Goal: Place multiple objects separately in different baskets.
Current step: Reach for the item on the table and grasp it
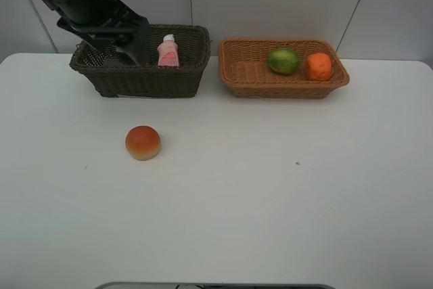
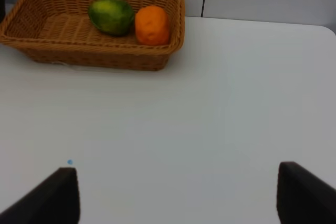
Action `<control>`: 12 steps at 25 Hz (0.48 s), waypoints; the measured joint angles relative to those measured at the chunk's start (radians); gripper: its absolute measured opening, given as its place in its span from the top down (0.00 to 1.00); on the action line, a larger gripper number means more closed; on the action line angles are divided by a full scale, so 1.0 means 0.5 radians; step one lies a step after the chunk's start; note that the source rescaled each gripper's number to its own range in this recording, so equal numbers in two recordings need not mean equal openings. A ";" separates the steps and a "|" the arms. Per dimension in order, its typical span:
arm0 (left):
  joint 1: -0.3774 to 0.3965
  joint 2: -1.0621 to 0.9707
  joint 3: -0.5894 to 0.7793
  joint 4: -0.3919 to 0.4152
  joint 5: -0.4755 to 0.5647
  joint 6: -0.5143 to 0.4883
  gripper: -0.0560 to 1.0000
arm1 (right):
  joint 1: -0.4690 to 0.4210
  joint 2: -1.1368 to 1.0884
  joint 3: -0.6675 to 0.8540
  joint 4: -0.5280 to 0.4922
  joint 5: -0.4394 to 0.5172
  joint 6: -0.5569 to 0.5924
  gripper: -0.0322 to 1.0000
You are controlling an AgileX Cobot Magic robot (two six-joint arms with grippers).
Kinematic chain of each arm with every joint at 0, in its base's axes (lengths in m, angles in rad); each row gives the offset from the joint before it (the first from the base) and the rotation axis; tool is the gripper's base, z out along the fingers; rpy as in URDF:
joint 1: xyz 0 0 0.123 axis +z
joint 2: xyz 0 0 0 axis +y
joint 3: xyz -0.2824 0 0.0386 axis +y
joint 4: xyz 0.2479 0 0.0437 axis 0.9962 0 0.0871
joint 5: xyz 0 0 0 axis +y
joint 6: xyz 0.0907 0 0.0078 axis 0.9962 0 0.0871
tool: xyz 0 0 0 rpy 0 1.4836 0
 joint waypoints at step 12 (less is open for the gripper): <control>-0.069 -0.013 0.452 -0.188 0.053 0.074 0.03 | 0.000 0.000 0.000 0.000 0.000 0.000 0.23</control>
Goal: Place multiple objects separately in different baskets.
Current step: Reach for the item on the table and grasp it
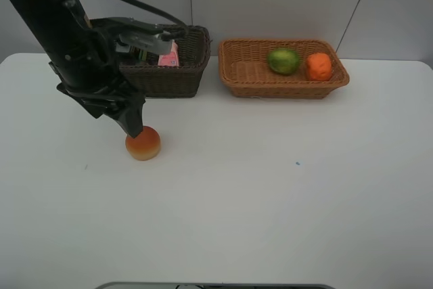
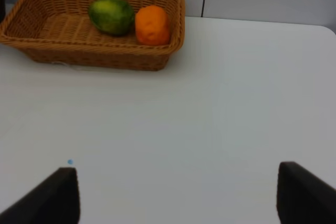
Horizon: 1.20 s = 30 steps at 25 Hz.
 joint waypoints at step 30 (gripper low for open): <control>0.000 0.240 0.141 0.167 -0.513 -0.832 0.00 | 0.000 0.000 0.000 0.000 0.000 0.000 0.23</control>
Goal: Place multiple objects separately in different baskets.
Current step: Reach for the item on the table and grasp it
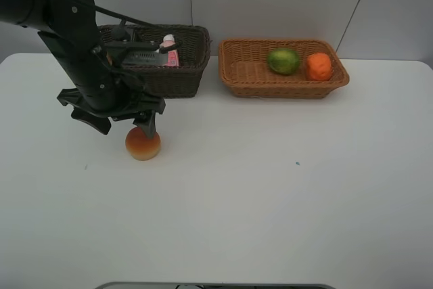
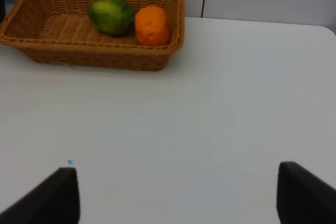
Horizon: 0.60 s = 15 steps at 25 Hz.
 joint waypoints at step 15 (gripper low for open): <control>0.000 0.238 -0.050 -0.020 -0.153 0.068 0.00 | 0.000 0.000 0.000 0.000 0.000 0.000 0.23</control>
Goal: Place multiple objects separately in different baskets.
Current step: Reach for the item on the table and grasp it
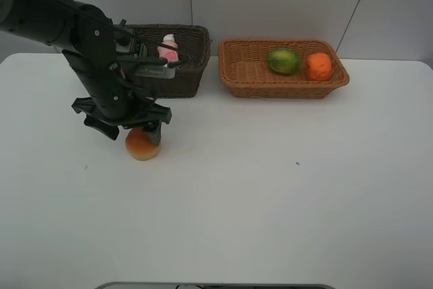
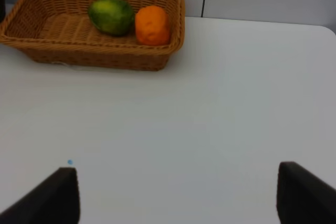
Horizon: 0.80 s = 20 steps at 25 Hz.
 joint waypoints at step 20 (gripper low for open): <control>0.000 0.195 -0.016 -0.075 -0.048 0.032 0.00 | 0.000 0.000 0.000 0.000 0.000 0.000 0.23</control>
